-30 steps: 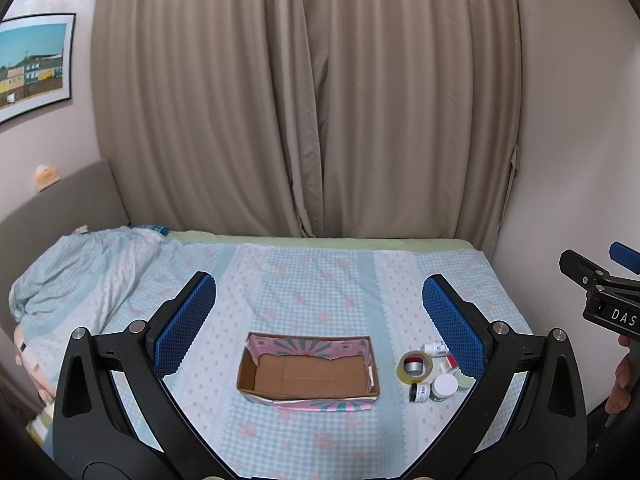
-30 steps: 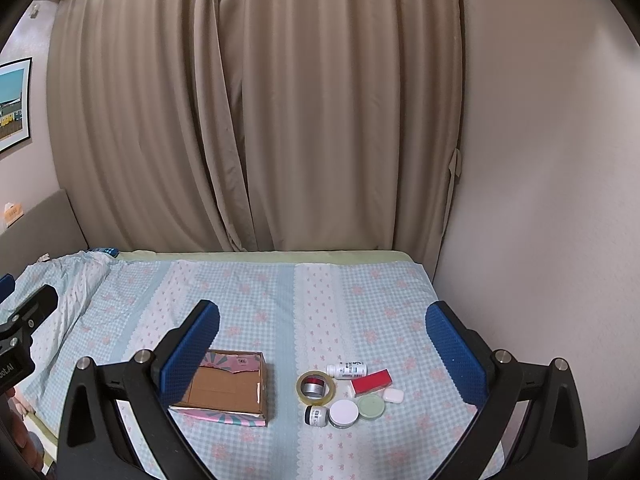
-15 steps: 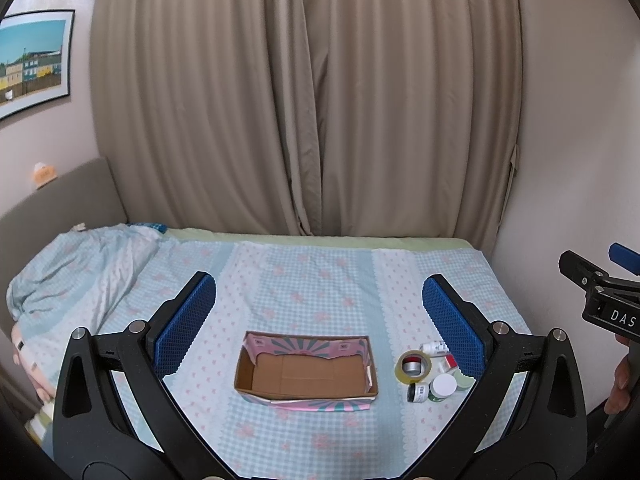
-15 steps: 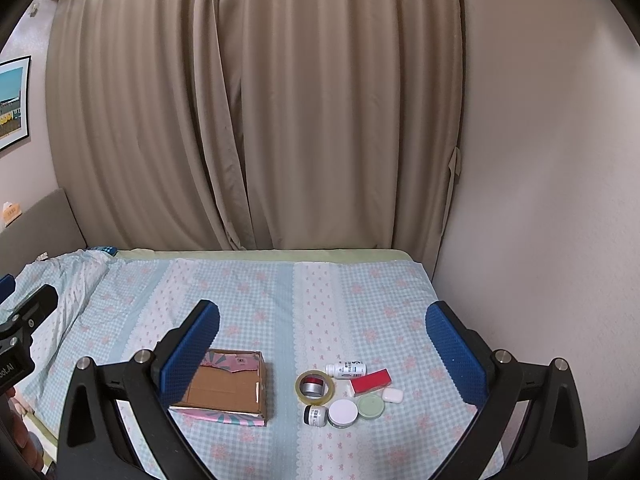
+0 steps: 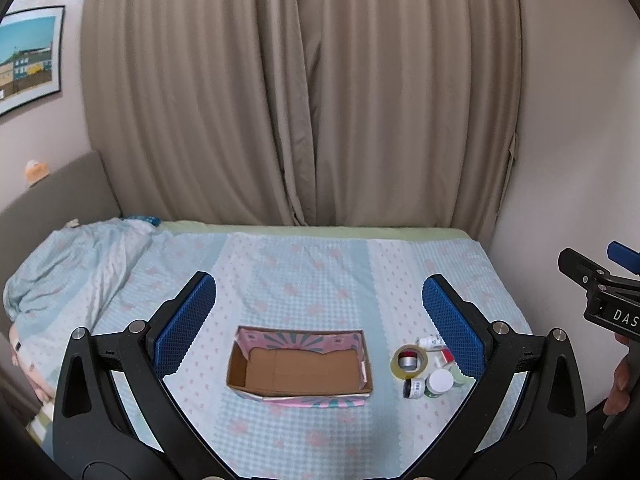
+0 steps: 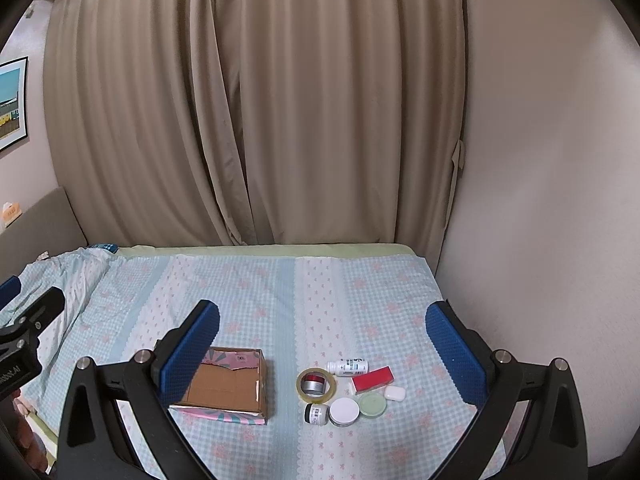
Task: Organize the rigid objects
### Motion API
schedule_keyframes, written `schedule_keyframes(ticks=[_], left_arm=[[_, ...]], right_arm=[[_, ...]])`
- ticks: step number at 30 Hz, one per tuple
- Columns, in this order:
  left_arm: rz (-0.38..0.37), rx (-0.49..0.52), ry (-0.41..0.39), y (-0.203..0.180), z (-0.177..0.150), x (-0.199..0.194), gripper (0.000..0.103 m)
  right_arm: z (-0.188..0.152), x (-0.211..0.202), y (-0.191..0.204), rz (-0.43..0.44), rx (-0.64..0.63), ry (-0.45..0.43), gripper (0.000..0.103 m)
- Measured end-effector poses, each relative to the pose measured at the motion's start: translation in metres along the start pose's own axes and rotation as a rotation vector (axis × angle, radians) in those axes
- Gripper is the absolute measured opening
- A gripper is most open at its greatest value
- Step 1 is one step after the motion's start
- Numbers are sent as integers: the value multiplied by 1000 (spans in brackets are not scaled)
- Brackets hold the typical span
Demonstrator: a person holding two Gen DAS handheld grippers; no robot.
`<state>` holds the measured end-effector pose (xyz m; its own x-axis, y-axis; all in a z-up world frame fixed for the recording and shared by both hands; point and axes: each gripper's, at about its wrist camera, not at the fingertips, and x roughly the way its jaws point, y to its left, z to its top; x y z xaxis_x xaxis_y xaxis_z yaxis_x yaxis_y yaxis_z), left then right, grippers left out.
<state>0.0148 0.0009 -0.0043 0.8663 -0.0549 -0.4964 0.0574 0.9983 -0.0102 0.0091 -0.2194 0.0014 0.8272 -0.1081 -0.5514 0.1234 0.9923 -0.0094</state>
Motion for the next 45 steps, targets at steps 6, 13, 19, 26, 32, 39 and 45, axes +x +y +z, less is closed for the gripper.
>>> schedule_keyframes(ticks=[6,13,19,26,32,39,45], left_arm=[[-50,16,104,-33,-2,51,103],[-103,34,289,-93,-39,145,103],[-129,90,482,-145,-94,236,103],[-151,129,690,-189,-162,336,103],[-177,178,844,-220,-222,410,103],[-152,239,961,-239,-276,472,103],[-145,322,983,-250,-301,495,103]], right_arm=[[1,34,-30,-7,23,76,103],[-20,103,-99,-56,79,197,103],[-62,178,-158,-82,141,340,103],[-130,259,-198,-75,271,555,103],[-192,311,-203,-69,380,725,103],[-252,361,-202,-38,572,851,103],[-271,398,-193,-66,644,918,103]])
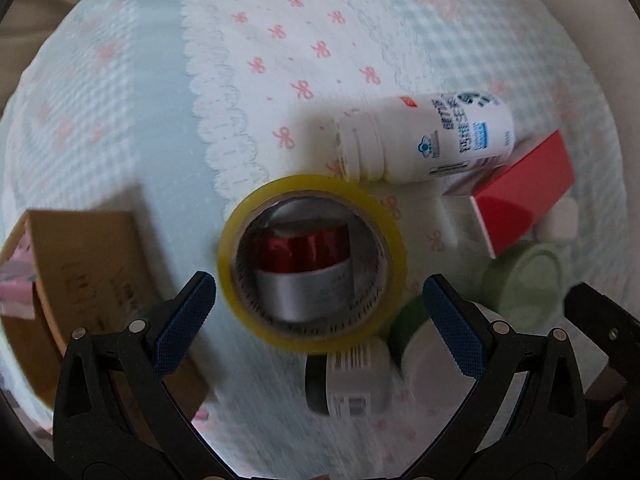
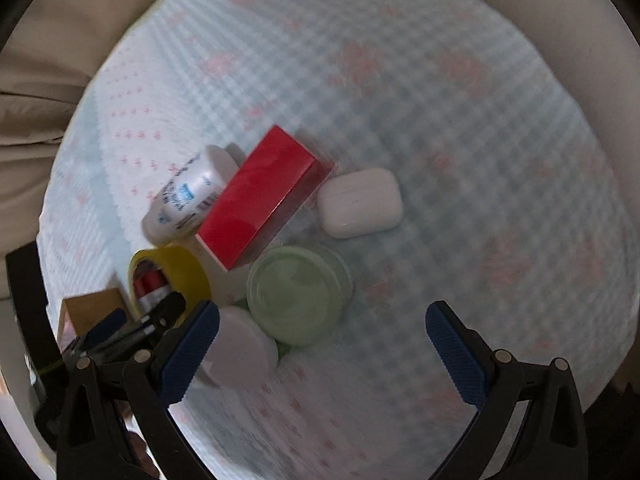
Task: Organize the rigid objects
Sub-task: 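Lower both tools to the objects beside the cardboard box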
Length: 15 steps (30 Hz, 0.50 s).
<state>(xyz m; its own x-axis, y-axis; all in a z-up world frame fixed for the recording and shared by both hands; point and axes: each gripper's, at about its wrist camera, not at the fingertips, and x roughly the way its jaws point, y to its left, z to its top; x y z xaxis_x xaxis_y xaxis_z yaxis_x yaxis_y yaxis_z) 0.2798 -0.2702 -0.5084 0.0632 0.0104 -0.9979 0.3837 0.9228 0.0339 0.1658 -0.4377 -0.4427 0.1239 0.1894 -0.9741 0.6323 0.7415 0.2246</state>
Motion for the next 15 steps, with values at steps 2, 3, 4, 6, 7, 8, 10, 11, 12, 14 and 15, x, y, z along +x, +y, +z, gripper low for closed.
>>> schedule_keyframes(ticks=[2,3,4,6,7,8,10,11,12,14,15], left_arm=[[34,22,-2,-3,1,7,103],[49,33,-10,-5,1,8,103],[59,43,-15,-6,1,10,103],[90,55,-16,-7,0,14,103],[105,65,-18,-8,-1,16,103],[121,78,-11,-10,-3,17,102],[140,69,-16,-12,-10,14,102],[152,60,-27,-12,-15,12,102],[164,57,-42,-11,-22,9,102],[180,64,-60,-16,-29,7,102],[182,66,-59,-17,-29,8,102]], right_arm=[[2,11,4,-13,9,19,103],[2,17,8,-25,6,32,103],[2,21,10,-34,3,37,103],[2,28,14,-55,3,45,103],[3,31,15,-62,7,47,103],[4,34,16,-74,16,51,103],[6,39,16,-84,31,64,103],[5,40,16,-86,36,69,103],[5,43,17,-88,37,73,103],[4,47,19,-90,31,82,103],[3,48,20,-91,27,85,103]])
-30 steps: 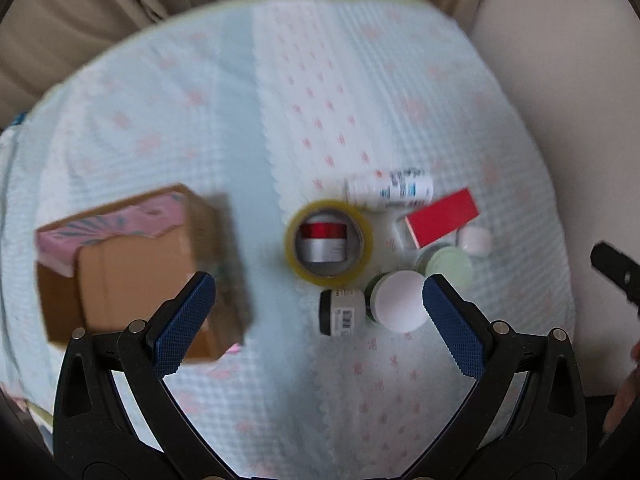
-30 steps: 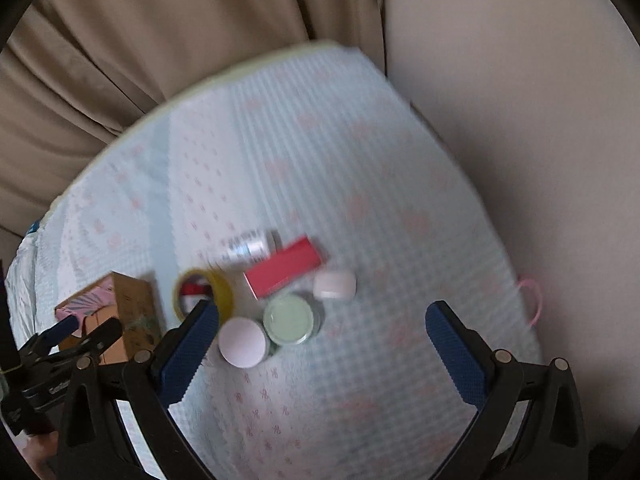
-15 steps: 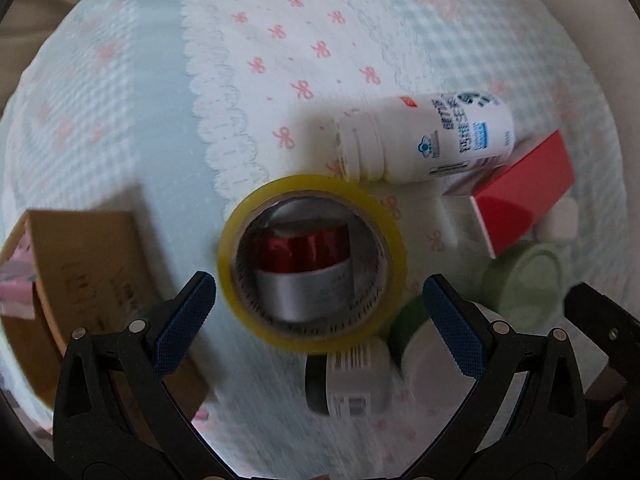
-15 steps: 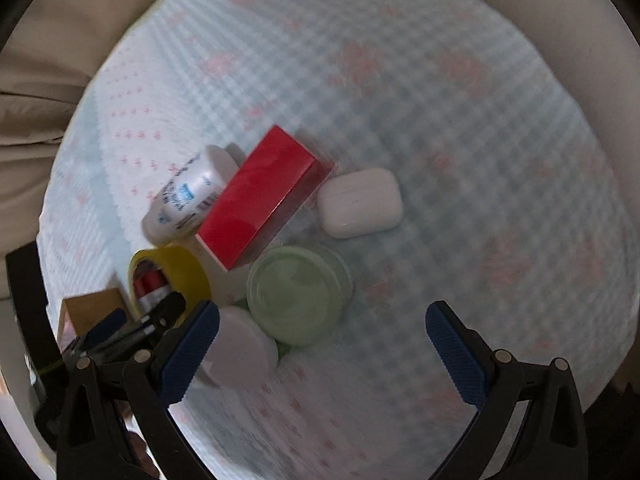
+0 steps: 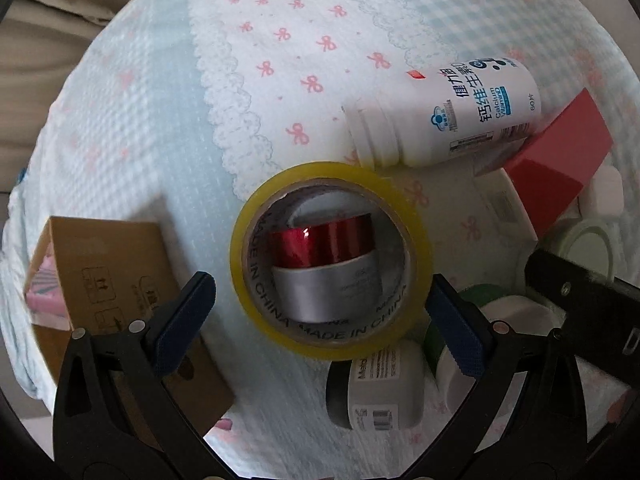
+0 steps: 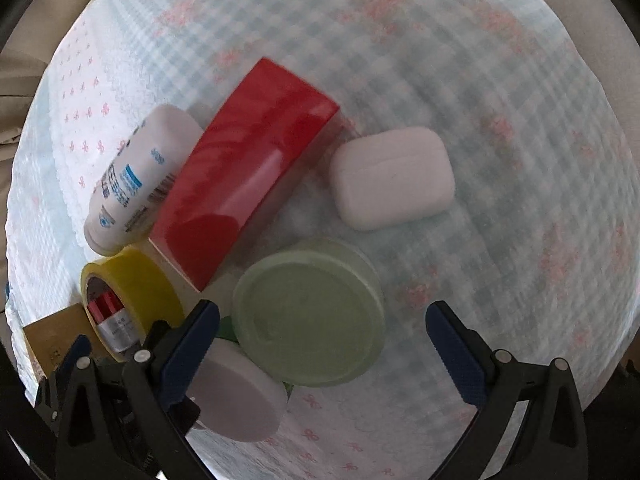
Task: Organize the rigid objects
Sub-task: 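Lower both tools to the objects beside the cardboard box, then grasp the yellow tape roll with left tool while right tool grasps green lid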
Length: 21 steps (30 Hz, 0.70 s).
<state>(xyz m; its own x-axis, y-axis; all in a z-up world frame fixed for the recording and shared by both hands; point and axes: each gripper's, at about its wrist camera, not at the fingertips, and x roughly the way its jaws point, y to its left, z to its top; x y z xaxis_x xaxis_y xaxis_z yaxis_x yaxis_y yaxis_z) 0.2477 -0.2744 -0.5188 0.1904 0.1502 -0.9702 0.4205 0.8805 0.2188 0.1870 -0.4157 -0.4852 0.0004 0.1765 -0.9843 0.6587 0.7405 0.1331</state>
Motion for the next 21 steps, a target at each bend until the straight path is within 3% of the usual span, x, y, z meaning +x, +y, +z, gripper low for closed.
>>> schedule_keyframes(ticks=[7,10,12,14,21], left_arm=[[-58,-4,-2,2,19,17,103],[-100,15,-15,10,22,22,103],[-138,5,-11,15,23,26,102],[-168,-5,7,18,26,33,98],[-157,-6,-6,22,29,28,98]], right_arm=[[7,8,9,3,0,-9,102],[12,14,9,22,21,9,93],[14,19,8,14,39,28,73],[23,25,10,13,41,38,72],[22,35,18,-3,29,18,71]])
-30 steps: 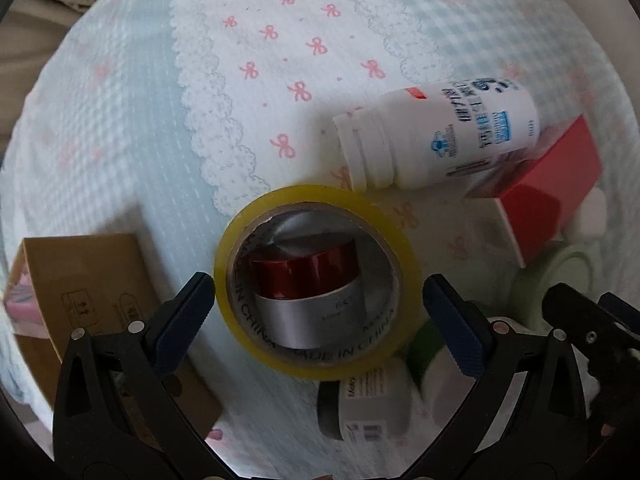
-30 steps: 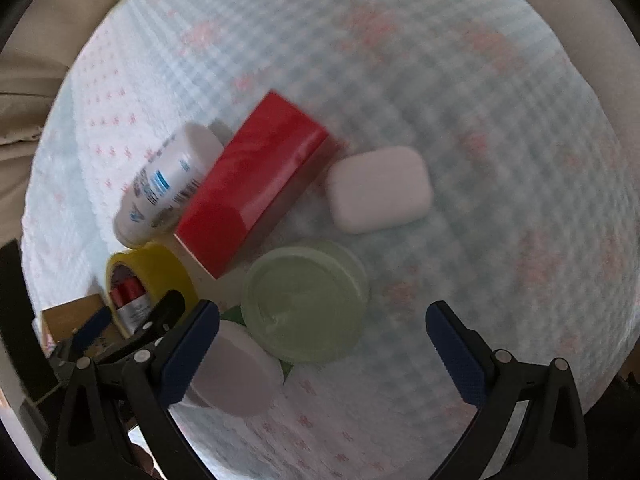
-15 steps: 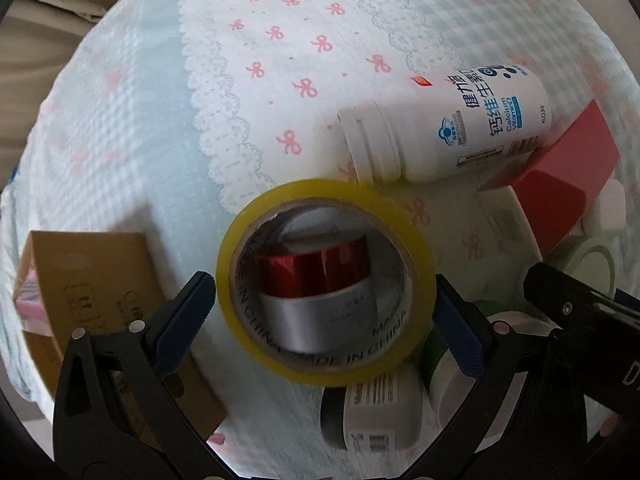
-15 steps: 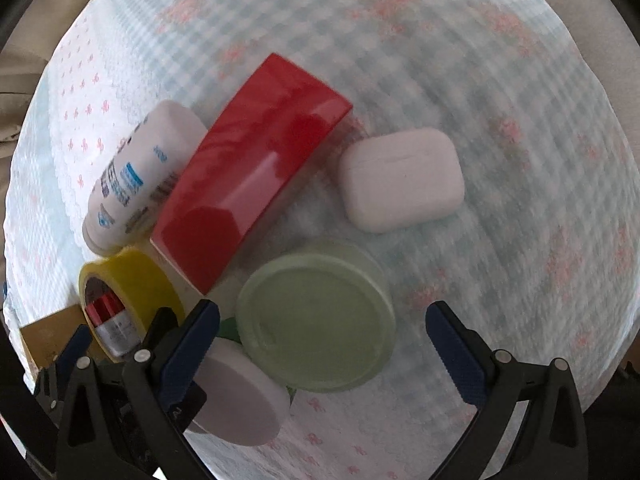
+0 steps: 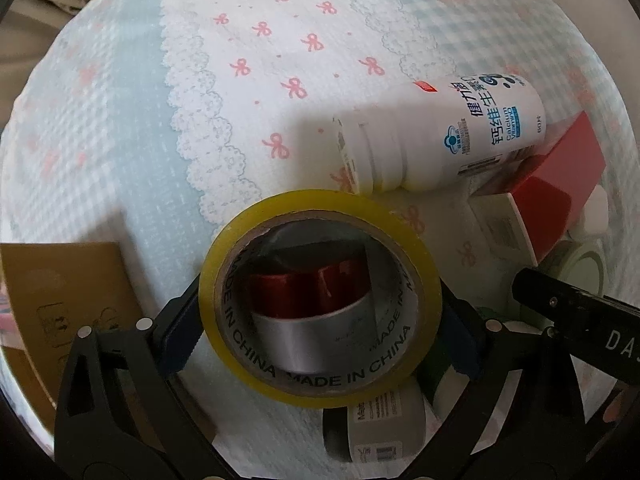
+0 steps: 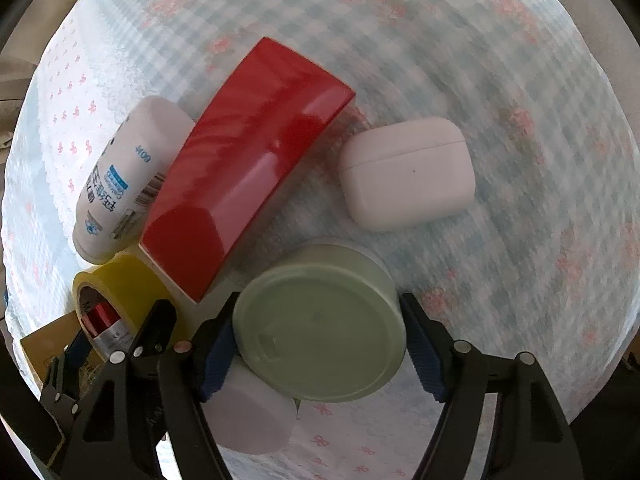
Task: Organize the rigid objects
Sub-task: 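Grasp the yellow tape roll with left tool while right tool grasps green lid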
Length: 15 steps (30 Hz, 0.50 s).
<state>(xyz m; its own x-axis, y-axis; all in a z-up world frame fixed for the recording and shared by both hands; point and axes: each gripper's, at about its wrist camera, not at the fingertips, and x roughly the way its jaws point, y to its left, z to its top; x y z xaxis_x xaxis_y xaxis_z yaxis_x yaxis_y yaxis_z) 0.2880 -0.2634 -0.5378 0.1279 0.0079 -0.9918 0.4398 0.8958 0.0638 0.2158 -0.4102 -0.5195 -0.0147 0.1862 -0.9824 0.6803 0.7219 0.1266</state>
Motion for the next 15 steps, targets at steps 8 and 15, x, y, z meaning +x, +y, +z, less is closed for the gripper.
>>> schedule_keyframes(ticks=[8,15], left_arm=[[-3,-35,-82,3,-10,-57,98],[-51,-119,-217,21,-28,-156,98]], right_arm=[[-17,-26,-13,35,-37,-85,71],[-35,-91,-11,74,-116,-195,71]])
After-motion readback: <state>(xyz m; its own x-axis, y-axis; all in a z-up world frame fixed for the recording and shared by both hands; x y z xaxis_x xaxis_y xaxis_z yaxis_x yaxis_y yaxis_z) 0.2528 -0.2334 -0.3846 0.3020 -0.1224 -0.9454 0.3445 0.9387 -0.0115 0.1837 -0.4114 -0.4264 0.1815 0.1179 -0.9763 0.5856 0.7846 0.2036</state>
